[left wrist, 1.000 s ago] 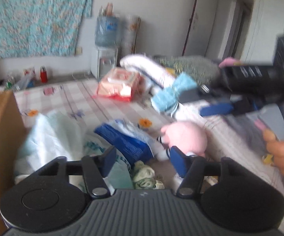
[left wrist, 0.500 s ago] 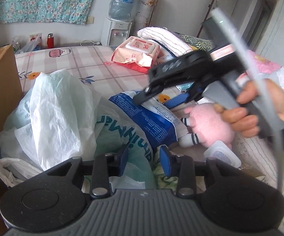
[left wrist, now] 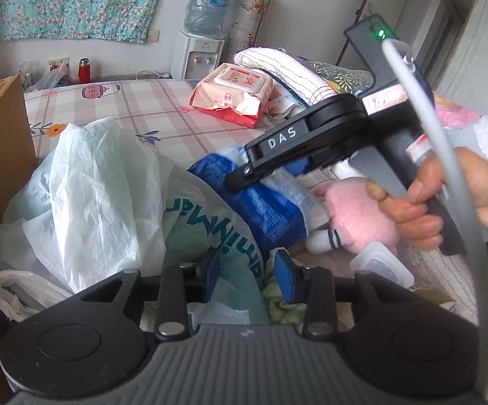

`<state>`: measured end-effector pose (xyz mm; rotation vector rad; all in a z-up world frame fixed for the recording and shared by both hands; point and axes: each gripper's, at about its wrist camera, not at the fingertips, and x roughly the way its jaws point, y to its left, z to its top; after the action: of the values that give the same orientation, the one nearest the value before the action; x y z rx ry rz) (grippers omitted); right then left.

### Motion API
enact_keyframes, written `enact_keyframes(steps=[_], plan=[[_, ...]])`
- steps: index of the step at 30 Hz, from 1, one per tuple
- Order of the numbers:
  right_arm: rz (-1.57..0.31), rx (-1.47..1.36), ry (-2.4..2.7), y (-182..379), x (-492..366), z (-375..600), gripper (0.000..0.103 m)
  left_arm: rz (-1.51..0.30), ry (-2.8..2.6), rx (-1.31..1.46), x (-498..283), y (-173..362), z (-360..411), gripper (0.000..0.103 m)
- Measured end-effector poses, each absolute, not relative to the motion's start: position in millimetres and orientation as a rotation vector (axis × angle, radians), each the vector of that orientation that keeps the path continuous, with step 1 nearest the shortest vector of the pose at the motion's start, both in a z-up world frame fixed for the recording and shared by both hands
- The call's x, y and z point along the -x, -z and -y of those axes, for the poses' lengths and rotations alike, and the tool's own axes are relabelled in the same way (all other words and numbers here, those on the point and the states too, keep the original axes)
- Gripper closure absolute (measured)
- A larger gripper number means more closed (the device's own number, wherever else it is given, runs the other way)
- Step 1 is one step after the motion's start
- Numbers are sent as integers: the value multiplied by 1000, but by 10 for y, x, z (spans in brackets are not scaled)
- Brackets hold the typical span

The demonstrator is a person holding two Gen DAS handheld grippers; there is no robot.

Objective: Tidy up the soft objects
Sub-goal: 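Close the right gripper on the blue-and-white wet-wipes pack, then lift the wet-wipes pack with the right gripper and carry it toward the box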

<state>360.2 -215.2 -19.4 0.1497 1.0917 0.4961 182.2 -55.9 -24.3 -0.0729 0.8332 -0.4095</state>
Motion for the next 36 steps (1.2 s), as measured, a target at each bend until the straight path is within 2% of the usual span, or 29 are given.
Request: enact_keyframes(steps=[8,11,13,17,30,36], plan=[[-887,176,-242,-309,-3693,2081,50,-828,407,83,-1825,243,558,65],[-828,407,-114,-227,-3777,1928,50,-823,407,81,-1821,255,560,65],[-862,467,-107,-91,-3835,1899,50,-822,408,83,-1812,259,557,65],[-886,452,-130,49,-3821,1878,47,-819,412,84,-1802,259,552,65],[-919,130,-277,-267,-3565,2068,45,-813,408,84,-1804,276,581,64],[-941,-80,-386,-346,-3469,2232,41,-803,408,74,-1799,268,625,58]])
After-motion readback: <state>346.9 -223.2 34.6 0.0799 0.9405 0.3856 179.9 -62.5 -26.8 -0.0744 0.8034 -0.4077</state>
